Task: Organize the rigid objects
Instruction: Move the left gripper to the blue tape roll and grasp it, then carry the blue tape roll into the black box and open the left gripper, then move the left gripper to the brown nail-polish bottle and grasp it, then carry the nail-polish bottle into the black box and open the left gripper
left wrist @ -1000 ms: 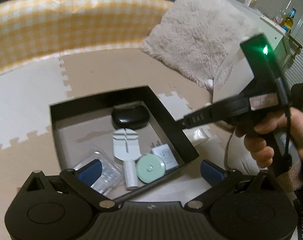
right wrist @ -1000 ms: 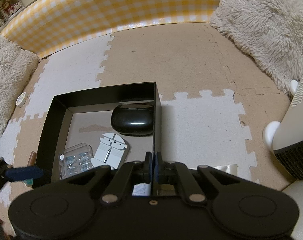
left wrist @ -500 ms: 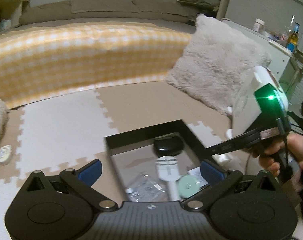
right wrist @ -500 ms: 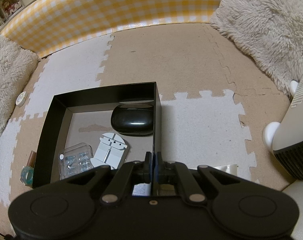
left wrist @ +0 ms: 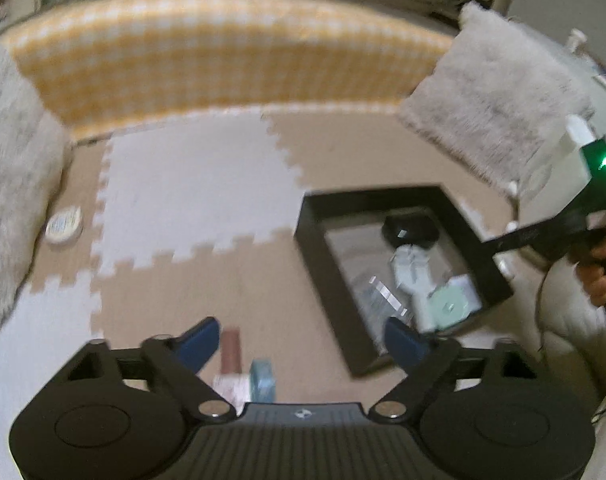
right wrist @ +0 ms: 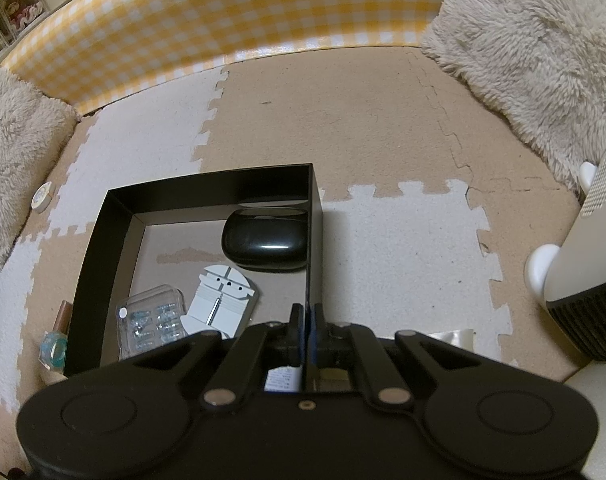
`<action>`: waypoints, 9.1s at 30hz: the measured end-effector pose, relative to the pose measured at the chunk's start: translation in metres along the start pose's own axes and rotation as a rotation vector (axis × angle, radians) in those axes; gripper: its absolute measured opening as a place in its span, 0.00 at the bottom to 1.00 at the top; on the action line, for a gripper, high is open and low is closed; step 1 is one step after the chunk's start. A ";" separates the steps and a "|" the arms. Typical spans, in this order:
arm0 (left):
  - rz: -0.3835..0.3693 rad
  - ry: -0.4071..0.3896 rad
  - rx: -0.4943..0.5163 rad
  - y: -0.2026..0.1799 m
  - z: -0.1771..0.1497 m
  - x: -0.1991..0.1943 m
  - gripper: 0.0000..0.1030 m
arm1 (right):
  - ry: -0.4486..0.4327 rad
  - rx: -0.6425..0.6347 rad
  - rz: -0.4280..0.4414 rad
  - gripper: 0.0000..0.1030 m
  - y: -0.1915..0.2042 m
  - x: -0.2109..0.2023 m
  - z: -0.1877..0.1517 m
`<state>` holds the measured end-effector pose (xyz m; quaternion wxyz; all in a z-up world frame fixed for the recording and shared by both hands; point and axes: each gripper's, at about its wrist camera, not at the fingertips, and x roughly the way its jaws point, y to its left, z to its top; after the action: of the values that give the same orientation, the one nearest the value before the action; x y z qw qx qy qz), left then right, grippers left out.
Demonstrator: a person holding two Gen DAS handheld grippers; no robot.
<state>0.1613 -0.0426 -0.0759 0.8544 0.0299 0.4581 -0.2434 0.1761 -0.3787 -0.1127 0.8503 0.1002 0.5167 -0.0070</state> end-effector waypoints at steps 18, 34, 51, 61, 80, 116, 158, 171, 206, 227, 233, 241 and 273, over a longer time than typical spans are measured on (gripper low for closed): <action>0.034 0.150 -0.061 0.016 -0.027 0.041 0.43 | 0.004 0.002 0.003 0.03 -0.002 0.001 -0.001; 0.044 0.151 -0.071 0.016 -0.024 0.054 0.13 | 0.003 -0.006 -0.005 0.03 0.000 0.000 -0.002; -0.118 -0.028 -0.157 0.000 -0.002 0.016 0.12 | 0.004 -0.004 -0.002 0.03 0.000 0.000 -0.001; -0.259 -0.024 -0.128 -0.041 0.024 0.026 0.12 | 0.002 -0.014 -0.009 0.03 0.000 -0.001 -0.002; -0.460 -0.031 -0.225 -0.109 0.045 0.112 0.12 | 0.002 -0.010 -0.004 0.03 0.001 -0.001 -0.002; -0.281 0.027 -0.106 -0.110 0.037 0.103 0.84 | 0.002 -0.001 0.006 0.04 -0.001 0.000 -0.003; -0.103 -0.099 0.041 -0.037 0.030 -0.002 1.00 | 0.002 -0.009 0.002 0.04 -0.002 0.000 -0.003; 0.116 0.077 -0.040 0.036 0.002 0.028 1.00 | 0.003 -0.013 -0.001 0.04 -0.002 0.000 -0.003; 0.048 0.166 -0.259 0.049 -0.020 0.060 0.32 | 0.004 -0.018 -0.004 0.04 0.000 0.000 -0.004; -0.159 0.011 -0.168 -0.025 0.039 0.044 0.32 | 0.004 -0.018 -0.002 0.04 0.001 0.000 -0.004; -0.149 0.030 -0.135 -0.042 0.055 0.072 0.32 | 0.004 -0.018 -0.002 0.04 0.000 0.000 -0.003; -0.099 0.074 -0.004 -0.074 0.071 0.122 0.32 | 0.004 -0.013 0.004 0.04 0.000 0.000 -0.003; -0.091 0.183 0.071 -0.091 0.071 0.163 0.50 | 0.005 -0.014 0.015 0.04 -0.003 0.000 -0.002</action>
<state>0.2509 -0.2055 -0.1487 0.7956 0.0611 0.5260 -0.2943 0.1740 -0.3808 -0.1142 0.8496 0.0981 0.5182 0.0030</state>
